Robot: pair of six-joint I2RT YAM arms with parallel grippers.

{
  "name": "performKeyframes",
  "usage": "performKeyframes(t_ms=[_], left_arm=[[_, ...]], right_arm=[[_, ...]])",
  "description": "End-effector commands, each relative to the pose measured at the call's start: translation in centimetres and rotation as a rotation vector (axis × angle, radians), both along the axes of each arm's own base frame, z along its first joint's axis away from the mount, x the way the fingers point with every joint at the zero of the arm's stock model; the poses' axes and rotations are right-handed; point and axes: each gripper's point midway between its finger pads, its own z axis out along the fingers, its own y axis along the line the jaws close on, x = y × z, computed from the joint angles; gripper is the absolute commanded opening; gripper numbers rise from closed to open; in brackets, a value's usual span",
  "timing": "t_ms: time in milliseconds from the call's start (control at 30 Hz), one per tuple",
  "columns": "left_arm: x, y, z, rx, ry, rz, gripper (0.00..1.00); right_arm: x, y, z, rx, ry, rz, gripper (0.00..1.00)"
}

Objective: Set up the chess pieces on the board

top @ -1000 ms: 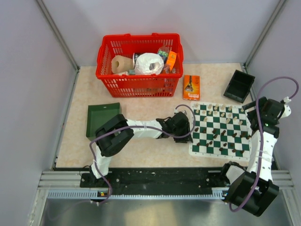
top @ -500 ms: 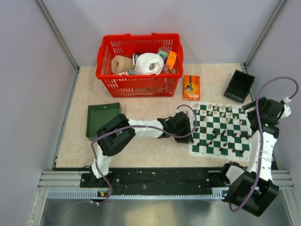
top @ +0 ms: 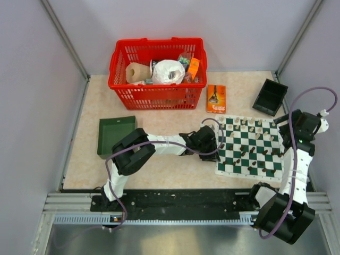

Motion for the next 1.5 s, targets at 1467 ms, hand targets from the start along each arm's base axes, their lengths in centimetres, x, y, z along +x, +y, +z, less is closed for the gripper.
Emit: performKeyframes(t_ms=[1467], left_arm=[[1.4,5.1,-0.8,0.085,-0.005,0.077,0.01]], right_arm=[[0.3,-0.2,0.5,-0.011,-0.029,-0.003,0.89]])
